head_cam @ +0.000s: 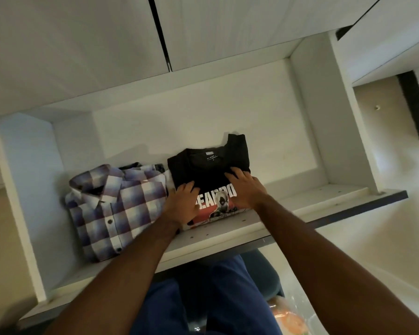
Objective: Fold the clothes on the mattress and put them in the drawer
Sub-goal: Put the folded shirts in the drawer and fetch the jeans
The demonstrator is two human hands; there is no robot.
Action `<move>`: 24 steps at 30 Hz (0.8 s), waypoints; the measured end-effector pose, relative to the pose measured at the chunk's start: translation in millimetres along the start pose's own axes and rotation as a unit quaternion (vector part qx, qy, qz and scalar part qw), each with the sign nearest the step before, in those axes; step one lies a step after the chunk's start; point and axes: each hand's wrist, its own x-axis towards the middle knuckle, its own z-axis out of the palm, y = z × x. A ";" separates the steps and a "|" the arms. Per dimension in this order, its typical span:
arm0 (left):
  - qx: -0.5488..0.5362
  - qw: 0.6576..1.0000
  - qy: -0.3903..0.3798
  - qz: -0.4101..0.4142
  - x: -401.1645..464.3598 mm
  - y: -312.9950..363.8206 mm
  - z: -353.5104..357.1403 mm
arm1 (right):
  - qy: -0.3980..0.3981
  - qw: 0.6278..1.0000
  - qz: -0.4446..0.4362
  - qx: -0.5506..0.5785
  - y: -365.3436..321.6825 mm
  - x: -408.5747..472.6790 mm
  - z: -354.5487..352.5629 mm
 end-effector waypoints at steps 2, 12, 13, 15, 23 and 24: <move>0.013 0.999 0.031 0.012 -6.8 -0.6 -9.9 | 0.019 1.000 0.014 0.008 -5.5 -10.4 -2.7; 0.094 0.946 0.203 0.236 -55.6 9.5 -52.1 | 0.211 0.964 0.157 0.035 -65.9 -137.4 3.0; 0.105 0.938 0.206 0.259 -61.3 19.2 -49.8 | 0.225 0.958 0.170 0.047 -67.4 -153.2 10.7; 0.134 0.925 0.209 0.289 -76.5 38.1 -40.7 | 0.247 0.946 0.201 0.057 -69.5 -182.5 30.1; 0.284 0.833 0.157 0.449 -141.7 150.3 24.2 | 0.290 0.862 0.366 0.199 -63.6 -312.2 177.7; 0.301 0.822 0.138 0.463 -148.1 163.5 37.7 | 0.289 0.846 0.388 0.225 -64.2 -325.6 203.0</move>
